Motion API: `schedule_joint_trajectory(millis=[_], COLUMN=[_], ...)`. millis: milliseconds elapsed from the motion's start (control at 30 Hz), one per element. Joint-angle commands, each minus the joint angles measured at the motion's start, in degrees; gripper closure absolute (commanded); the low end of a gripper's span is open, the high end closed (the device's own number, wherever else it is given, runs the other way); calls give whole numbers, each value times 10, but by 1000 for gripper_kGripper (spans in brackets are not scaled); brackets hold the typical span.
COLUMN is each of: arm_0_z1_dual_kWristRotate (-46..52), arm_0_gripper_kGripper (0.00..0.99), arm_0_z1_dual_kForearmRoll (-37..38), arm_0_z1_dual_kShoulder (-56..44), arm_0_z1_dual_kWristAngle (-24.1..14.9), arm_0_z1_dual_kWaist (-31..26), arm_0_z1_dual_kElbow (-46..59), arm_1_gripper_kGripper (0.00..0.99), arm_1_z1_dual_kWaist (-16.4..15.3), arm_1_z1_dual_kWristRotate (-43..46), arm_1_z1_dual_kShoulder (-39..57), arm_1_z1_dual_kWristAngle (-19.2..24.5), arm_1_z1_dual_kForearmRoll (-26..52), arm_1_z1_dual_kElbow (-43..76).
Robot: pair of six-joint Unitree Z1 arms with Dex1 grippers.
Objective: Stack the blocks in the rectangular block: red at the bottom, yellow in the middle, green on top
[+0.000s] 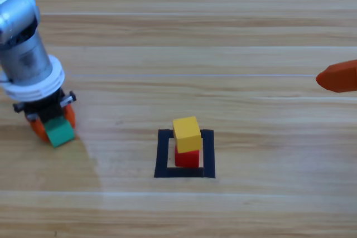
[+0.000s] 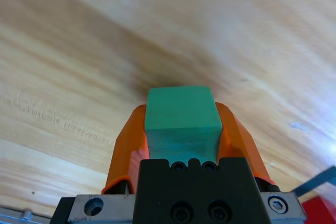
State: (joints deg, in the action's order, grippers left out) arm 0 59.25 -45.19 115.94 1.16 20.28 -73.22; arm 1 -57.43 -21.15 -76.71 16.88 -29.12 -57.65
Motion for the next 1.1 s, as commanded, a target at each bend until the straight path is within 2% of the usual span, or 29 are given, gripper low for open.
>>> schedule_joint_trajectory(millis=[33, 233, 333, 467, 667, 867, 1100], arm_0_z1_dual_kWristRotate=[-95, -213, -268, -305, -280, -238, -185], arm_0_gripper_kGripper=[990, 990, 990, 990, 990, 990, 990], arm_0_z1_dual_kForearmRoll=[-103, -200, -267, -313, -358, -358, -358], arm_0_z1_dual_kShoulder=[40, 14, 30, 51, 101, 124, 126], arm_0_z1_dual_kWristAngle=[-6, 8, 11, 12, -6, -13, -13], arm_0_z1_dual_kWaist=[20, 51, 72, 94, 143, 190, 203], arm_0_z1_dual_kElbow=[-115, -241, -325, -390, -445, -445, -445], arm_1_gripper_kGripper=[4, 5, 5, 4, 5, 5, 4], arm_1_z1_dual_kWaist=[11, 11, 11, 11, 11, 11, 11], arm_1_z1_dual_kWristRotate=[3, 3, 4, 4, 4, 4, 4], arm_1_z1_dual_kShoulder=[-30, -35, -35, -36, -37, -41, -43], arm_1_z1_dual_kWristAngle=[-11, -12, -18, -19, -25, -31, -40], arm_1_z1_dual_kForearmRoll=[6, 6, 6, 5, 4, 1, 0], arm_1_z1_dual_kElbow=[20, 22, 24, 25, 26, 25, 25])
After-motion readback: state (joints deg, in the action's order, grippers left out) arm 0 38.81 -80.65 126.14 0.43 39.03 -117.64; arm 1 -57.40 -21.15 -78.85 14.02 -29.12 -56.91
